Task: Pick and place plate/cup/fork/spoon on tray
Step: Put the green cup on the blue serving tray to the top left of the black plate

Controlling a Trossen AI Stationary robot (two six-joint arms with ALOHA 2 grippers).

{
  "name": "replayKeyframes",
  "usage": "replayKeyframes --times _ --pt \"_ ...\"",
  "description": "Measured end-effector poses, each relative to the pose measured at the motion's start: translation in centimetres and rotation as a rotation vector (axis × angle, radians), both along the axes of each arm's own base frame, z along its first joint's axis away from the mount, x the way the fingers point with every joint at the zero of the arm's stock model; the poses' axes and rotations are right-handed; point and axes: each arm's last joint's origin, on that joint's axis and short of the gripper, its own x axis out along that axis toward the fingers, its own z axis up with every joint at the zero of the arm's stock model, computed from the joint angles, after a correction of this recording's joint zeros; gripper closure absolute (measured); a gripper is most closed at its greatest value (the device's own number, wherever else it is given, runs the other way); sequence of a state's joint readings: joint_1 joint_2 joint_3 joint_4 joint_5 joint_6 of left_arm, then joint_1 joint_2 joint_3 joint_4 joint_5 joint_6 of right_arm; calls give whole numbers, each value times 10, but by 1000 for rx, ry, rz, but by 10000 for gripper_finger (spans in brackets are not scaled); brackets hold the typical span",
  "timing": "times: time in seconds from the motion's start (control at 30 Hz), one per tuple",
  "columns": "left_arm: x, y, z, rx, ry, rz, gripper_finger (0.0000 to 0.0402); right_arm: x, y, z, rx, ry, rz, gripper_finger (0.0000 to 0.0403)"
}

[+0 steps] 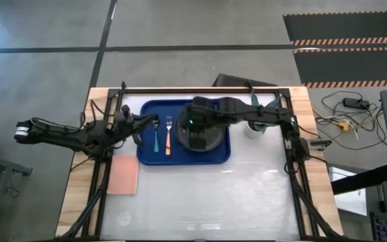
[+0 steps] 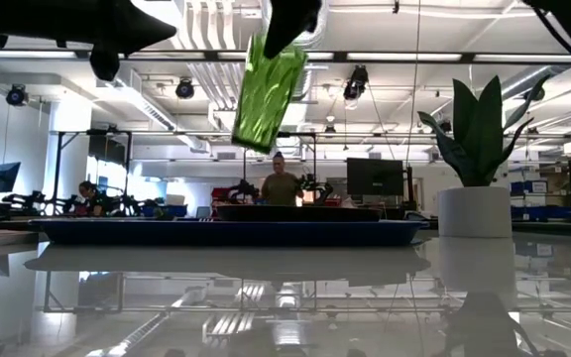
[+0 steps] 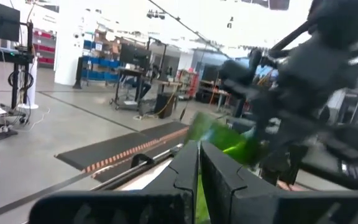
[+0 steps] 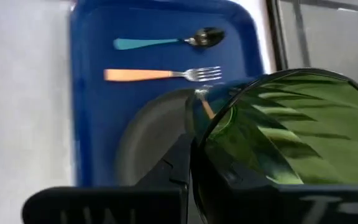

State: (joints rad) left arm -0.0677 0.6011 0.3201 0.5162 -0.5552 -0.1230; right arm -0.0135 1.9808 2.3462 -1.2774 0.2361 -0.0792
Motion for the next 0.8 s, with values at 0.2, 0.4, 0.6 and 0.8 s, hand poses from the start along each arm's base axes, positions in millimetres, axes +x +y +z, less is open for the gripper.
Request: replayKeyframes --times 0.2,0.4,0.6,0.8 --pt "-8 0 -2 -1 -29 -5 402 13 -42 -12 -45 -8 -11 394" --pt "-15 1 -3 0 -58 -11 402 21 -72 -9 -68 -120 -1 394" --pt "-21 1 -1 4 -85 -10 402 28 -99 -13 -74 -187 -11 394" --pt "-20 1 -2 5 -82 -9 402 41 -121 -36 -68 -170 21 394"
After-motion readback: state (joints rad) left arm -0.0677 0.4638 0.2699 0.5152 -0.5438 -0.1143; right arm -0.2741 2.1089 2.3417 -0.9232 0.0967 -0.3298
